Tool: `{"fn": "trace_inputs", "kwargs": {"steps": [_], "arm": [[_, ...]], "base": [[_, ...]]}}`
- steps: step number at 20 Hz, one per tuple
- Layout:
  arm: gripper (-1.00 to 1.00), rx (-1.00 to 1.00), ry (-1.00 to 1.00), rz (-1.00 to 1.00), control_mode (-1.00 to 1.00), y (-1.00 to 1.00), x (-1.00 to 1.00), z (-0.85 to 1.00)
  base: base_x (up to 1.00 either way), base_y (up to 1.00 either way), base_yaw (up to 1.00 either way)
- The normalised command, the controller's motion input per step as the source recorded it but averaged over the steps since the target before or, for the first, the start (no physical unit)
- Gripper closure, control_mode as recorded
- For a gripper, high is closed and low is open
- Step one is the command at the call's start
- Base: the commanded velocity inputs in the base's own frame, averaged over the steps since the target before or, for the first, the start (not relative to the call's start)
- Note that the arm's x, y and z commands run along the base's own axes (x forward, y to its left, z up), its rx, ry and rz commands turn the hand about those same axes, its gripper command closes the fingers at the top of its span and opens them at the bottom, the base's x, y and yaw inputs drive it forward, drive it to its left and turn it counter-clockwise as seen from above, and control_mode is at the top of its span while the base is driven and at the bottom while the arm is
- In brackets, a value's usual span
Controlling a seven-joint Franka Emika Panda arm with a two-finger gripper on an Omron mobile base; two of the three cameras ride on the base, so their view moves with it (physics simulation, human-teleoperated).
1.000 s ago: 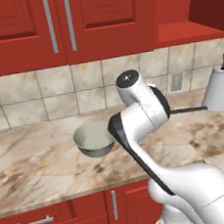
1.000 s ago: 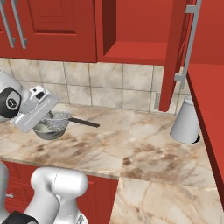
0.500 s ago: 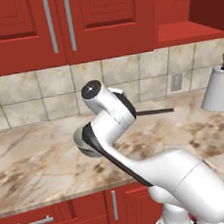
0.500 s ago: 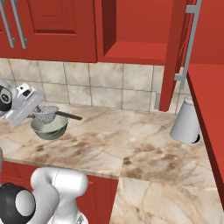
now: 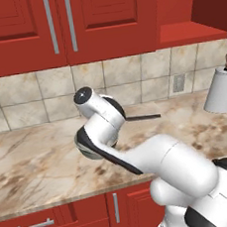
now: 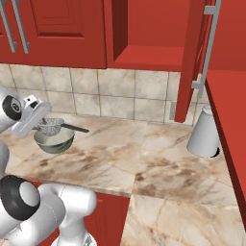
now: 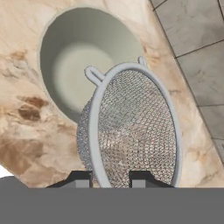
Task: Open the cabinet and setup a tea strainer by placing it in the bowl upright.
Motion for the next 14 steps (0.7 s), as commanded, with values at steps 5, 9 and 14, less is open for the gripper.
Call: {"fn": "trace_inputs", "kwargs": {"steps": [5, 9, 14], "arm": [[1.00, 0.04, -0.02, 0.03, -1.00, 0.20, 0.34, -0.35], [1.00, 0.03, -0.03, 0.00, -1.00, 0.14, 0.21, -0.37], [1.00, 0.02, -0.07, 0.00, -1.00, 0.12, 0.06, -0.27]], "base": [[0.00, 0.00, 0.00], [0.00, 0.00, 0.00], [0.00, 0.00, 0.00]]}}
